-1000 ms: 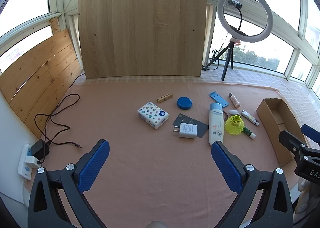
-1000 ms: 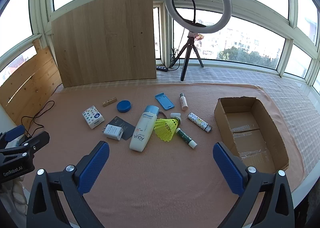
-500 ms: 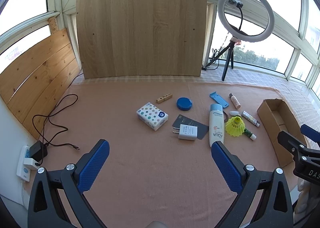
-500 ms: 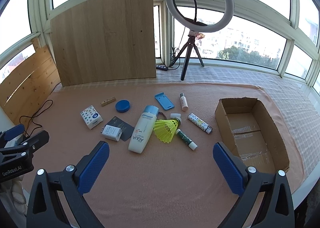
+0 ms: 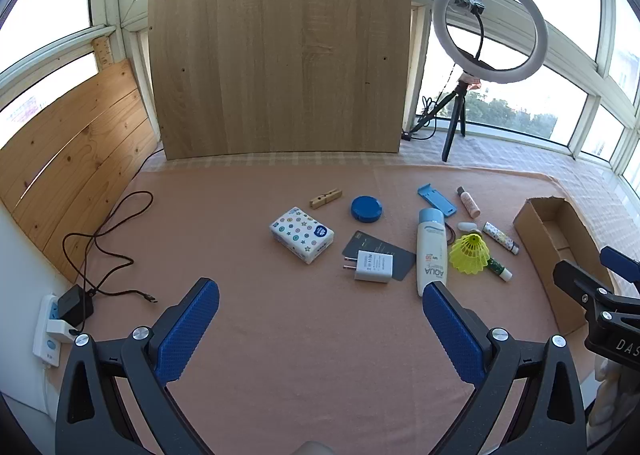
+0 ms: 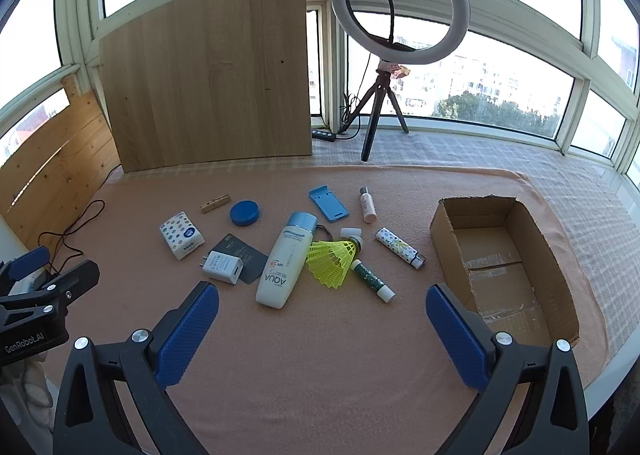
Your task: Organize objects
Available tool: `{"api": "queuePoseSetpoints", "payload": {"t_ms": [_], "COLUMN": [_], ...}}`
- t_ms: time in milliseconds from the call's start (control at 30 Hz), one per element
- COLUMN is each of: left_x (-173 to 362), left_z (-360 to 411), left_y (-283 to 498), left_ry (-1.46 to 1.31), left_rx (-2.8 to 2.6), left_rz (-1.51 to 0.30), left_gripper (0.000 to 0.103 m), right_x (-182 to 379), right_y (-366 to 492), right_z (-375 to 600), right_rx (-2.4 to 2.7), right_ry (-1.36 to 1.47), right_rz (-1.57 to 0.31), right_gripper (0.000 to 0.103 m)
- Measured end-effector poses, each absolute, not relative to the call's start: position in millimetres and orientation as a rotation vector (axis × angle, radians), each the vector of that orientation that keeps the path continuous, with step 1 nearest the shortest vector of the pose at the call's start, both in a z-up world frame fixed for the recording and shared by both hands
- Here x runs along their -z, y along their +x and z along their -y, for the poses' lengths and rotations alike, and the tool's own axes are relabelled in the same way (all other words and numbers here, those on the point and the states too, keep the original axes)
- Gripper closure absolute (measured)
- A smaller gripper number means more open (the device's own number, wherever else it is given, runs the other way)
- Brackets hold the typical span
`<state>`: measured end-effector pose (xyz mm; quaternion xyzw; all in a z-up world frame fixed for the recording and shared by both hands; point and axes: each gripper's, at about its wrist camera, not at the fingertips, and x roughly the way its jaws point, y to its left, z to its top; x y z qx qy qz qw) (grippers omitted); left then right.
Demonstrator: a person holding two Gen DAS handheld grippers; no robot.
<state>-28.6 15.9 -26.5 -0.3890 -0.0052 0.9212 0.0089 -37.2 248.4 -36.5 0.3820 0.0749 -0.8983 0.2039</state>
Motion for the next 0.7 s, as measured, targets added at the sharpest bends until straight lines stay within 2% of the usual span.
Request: {"api": "queuePoseSetpoints", "payload": {"t_ms": [700], "left_x": [25.1], "left_z": [-15.6], "left_y": [-25.9], "left_ry": [-1.215], "left_rx": [-2.884], "left_rz": [0.022], "left_gripper": [0.0], "right_x": [37.8], "right_y": [-36.3], "right_z": [-250.1], "right_rx": [2.479], "right_ry": [1.063], "right_rz": [-0.223], "right_gripper": [0.001]}}
